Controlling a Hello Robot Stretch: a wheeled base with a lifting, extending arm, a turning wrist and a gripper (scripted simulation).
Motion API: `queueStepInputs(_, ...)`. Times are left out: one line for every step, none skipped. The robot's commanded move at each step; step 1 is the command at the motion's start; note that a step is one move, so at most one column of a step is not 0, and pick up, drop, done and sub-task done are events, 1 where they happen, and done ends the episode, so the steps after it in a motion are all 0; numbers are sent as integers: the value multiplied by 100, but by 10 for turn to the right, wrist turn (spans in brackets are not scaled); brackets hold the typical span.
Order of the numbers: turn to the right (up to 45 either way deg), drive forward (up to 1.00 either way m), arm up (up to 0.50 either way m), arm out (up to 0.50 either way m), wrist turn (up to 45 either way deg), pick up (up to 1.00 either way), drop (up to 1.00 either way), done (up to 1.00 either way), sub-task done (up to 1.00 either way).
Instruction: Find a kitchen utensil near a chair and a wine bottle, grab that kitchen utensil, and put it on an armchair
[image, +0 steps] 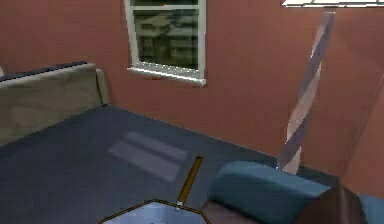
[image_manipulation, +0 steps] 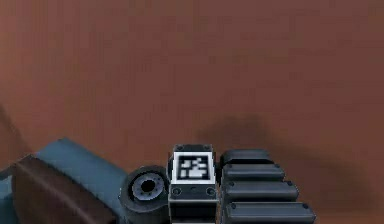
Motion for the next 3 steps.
queueStepInputs(450, 0, 0, 0, 0, 0, 0, 0, 0)
queueStepInputs(450, 0, 0, 0, 0, 0, 0, 0, 0)
queueStepInputs(30, 0, 0, 0, 0, 0, 0, 0, 0)
